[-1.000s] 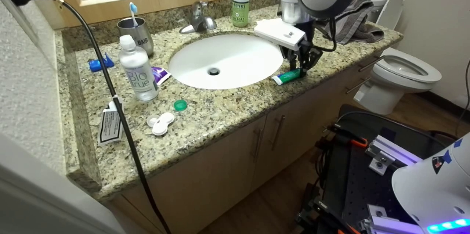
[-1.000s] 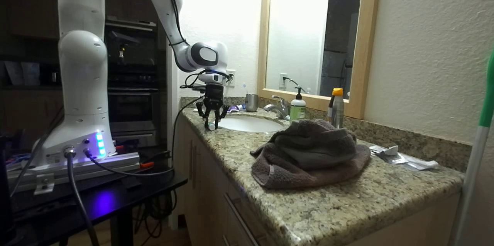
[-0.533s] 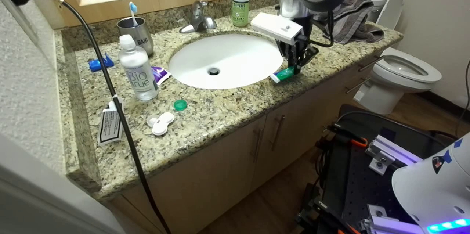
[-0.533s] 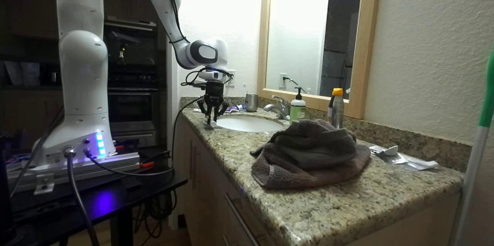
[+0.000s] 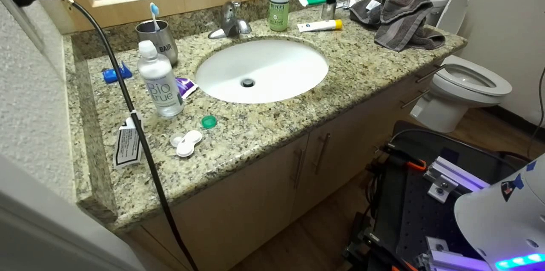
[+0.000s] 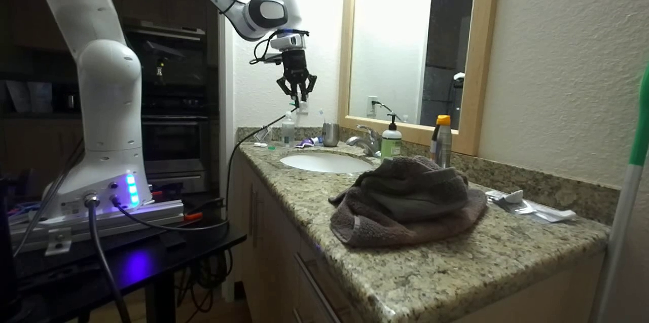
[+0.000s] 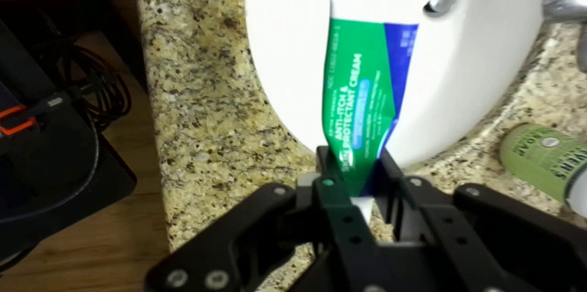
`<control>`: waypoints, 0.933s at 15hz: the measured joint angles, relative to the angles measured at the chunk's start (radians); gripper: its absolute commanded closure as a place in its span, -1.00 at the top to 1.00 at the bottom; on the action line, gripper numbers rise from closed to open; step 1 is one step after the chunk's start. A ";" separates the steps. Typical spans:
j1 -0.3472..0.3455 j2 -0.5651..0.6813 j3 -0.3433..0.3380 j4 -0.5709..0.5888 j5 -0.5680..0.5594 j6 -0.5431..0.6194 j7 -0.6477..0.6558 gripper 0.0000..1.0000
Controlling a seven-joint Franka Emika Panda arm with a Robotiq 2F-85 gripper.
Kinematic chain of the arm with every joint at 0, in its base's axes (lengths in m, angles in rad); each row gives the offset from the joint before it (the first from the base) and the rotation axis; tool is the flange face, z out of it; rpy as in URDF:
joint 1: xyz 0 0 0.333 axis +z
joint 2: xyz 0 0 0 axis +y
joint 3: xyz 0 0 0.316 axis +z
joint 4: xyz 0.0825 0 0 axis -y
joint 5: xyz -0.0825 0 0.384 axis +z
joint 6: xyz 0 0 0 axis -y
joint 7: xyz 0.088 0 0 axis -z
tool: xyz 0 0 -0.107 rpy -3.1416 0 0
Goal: Move the green tube to the right side of the sink counter
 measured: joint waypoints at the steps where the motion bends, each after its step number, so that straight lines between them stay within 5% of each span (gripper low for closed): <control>1: 0.000 -0.019 0.009 0.008 -0.001 -0.011 -0.001 -0.54; 2: 0.000 -0.030 0.019 0.008 -0.001 -0.015 -0.001 -0.54; 3: 0.000 -0.032 0.025 0.008 -0.001 -0.016 -0.001 -0.89; 8: -0.018 0.004 0.042 0.031 -0.019 -0.013 0.062 -0.89; 14: -0.091 0.314 -0.021 0.355 -0.025 -0.035 0.258 -0.89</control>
